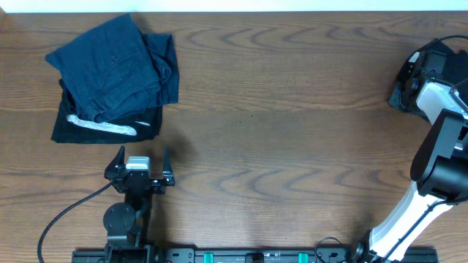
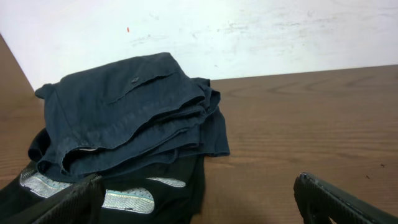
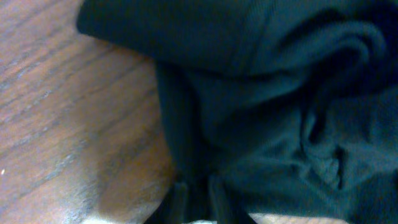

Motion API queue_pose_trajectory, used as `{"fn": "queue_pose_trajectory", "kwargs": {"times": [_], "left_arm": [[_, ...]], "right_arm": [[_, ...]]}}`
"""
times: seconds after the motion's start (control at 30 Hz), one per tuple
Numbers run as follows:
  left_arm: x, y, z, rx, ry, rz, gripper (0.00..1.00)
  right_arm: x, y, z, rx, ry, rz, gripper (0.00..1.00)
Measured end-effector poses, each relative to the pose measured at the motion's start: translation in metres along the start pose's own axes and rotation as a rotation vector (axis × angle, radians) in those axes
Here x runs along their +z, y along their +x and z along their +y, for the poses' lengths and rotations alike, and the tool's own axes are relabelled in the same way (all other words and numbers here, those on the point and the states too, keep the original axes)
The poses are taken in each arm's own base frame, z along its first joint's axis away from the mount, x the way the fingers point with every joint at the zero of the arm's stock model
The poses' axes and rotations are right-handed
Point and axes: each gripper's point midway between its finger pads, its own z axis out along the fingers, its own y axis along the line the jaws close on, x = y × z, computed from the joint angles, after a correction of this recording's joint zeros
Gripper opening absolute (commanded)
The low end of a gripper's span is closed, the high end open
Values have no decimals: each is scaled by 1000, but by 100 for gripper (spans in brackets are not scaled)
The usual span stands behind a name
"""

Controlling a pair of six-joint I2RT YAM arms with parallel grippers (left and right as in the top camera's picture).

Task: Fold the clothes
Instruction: 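Reach the right gripper to the black polo shirt and grasp it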

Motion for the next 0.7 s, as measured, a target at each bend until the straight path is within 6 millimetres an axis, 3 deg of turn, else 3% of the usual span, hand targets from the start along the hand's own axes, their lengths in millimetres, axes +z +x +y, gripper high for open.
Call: {"fn": "queue_pose_trajectory", "kwargs": {"times": [0.23, 0.4, 0.53, 0.7], "left_arm": [[0, 0, 0, 0, 0, 0, 98], [0, 0, 0, 0, 0, 0, 98], [0, 0, 0, 0, 0, 0, 98], [0, 0, 0, 0, 0, 0, 98]], "right_arm": [[-1, 1, -1, 4, 3, 9, 1], [-13, 11, 4, -6, -45, 93, 1], [-50, -10, 13, -17, -136, 85, 1], [-127, -49, 24, -32, -275, -22, 1]]}}
